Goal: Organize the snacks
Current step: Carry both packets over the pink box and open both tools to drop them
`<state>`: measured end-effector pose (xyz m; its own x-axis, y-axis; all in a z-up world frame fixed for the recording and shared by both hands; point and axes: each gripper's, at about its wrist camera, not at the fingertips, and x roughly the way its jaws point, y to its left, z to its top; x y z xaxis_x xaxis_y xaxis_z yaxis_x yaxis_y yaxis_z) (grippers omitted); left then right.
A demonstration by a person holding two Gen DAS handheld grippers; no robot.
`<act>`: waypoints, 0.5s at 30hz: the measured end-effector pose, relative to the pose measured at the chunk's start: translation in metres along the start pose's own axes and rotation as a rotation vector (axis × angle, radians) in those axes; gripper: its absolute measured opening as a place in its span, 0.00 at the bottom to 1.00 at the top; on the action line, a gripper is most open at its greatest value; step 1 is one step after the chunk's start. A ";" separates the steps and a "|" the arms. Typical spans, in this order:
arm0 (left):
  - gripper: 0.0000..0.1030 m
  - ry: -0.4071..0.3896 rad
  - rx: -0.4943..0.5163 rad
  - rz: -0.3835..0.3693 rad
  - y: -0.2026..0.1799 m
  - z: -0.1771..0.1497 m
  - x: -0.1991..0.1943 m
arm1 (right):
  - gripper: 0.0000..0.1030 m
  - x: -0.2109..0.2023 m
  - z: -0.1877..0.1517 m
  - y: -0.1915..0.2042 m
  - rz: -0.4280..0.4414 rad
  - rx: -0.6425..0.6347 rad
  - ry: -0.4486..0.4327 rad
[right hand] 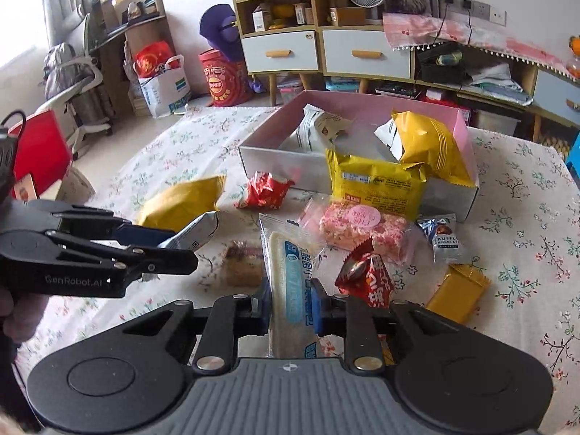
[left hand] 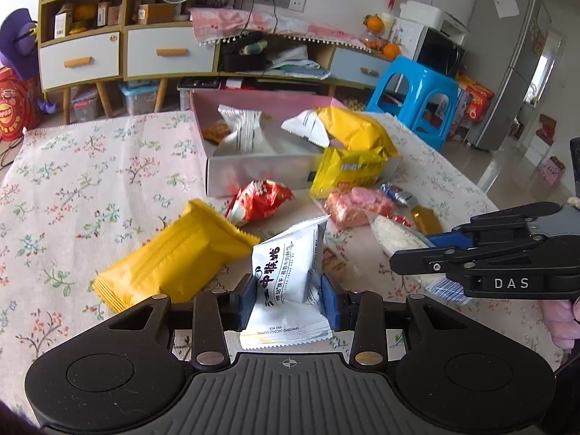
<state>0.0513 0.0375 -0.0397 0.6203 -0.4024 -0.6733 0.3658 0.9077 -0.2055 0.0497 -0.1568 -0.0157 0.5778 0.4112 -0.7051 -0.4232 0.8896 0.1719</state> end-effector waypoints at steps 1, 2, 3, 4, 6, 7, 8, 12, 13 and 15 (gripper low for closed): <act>0.35 -0.006 -0.002 0.000 0.000 0.003 -0.001 | 0.10 -0.001 0.003 0.001 0.002 0.003 -0.001; 0.35 -0.011 -0.005 -0.002 0.000 0.005 -0.003 | 0.10 -0.002 0.005 0.002 0.004 0.005 -0.004; 0.35 -0.017 -0.009 -0.003 -0.001 0.008 -0.005 | 0.10 -0.002 0.008 0.002 0.006 0.007 -0.007; 0.35 -0.024 -0.012 -0.004 -0.002 0.011 -0.006 | 0.10 -0.003 0.012 0.003 0.008 0.009 -0.010; 0.35 -0.039 -0.013 -0.010 -0.004 0.018 -0.009 | 0.10 -0.004 0.019 0.004 0.013 0.012 -0.019; 0.35 -0.047 -0.011 -0.013 -0.005 0.022 -0.011 | 0.10 -0.004 0.023 0.005 0.012 0.013 -0.023; 0.35 -0.055 -0.008 -0.013 -0.006 0.026 -0.012 | 0.10 -0.005 0.028 0.006 0.010 0.014 -0.028; 0.35 -0.086 0.000 0.002 -0.008 0.042 -0.014 | 0.10 -0.007 0.045 0.005 -0.005 0.030 -0.045; 0.35 -0.093 -0.004 0.007 -0.007 0.046 -0.014 | 0.10 -0.008 0.049 0.004 -0.010 0.036 -0.050; 0.35 -0.104 -0.016 0.019 -0.005 0.053 -0.013 | 0.10 -0.009 0.056 0.000 -0.027 0.050 -0.063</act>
<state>0.0781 0.0319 0.0071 0.6957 -0.3948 -0.6001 0.3431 0.9166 -0.2054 0.0842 -0.1494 0.0292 0.6318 0.3975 -0.6654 -0.3728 0.9085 0.1888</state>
